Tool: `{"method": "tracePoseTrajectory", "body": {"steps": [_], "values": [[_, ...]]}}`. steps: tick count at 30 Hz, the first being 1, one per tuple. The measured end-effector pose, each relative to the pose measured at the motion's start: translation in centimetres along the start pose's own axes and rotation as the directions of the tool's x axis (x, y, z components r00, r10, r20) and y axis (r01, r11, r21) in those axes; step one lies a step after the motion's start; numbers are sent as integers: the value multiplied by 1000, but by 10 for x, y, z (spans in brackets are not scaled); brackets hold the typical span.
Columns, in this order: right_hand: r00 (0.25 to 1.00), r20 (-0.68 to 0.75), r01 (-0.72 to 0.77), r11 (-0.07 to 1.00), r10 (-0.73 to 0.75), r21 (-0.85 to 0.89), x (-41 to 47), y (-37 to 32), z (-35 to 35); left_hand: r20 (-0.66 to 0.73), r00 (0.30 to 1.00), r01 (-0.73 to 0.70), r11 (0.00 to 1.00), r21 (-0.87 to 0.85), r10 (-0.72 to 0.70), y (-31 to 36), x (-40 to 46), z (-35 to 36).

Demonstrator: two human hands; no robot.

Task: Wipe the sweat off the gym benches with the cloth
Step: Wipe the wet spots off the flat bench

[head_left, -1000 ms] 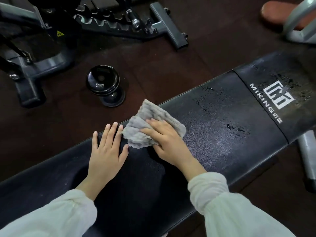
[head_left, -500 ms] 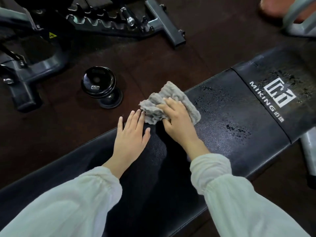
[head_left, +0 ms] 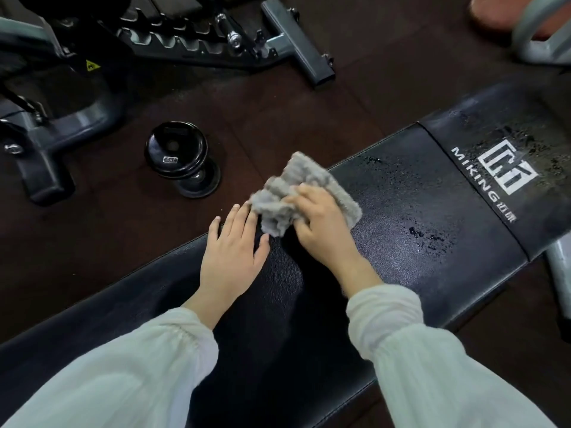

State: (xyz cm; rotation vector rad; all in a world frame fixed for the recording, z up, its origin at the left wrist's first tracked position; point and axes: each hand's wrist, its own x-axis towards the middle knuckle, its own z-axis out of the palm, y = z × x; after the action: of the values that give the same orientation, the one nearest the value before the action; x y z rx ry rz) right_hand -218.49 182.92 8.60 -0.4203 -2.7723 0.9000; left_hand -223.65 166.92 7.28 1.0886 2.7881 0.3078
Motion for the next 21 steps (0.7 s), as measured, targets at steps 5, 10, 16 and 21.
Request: {"method": "tracePoseTrajectory", "body": {"steps": [5, 10, 16, 21], "values": [[986, 148, 82, 997, -83, 15, -28, 31, -36, -6, 1000, 4, 1000, -19, -4, -1, 0, 0], [951, -101, -291, 957, 291, 16, 9, 29, -27, -1, 1000, 16, 1000, -8, -16, 1, 1, -1], [994, 81, -79, 995, 74, 64, -14, 15, -21, 34, 999, 24, 998, -57, -22, -1, 1, -2], [969, 10, -247, 968, 247, 32, -74, 48, -50, 44, 999, -8, 994, -106, 13, 19, 16, -7]]}}
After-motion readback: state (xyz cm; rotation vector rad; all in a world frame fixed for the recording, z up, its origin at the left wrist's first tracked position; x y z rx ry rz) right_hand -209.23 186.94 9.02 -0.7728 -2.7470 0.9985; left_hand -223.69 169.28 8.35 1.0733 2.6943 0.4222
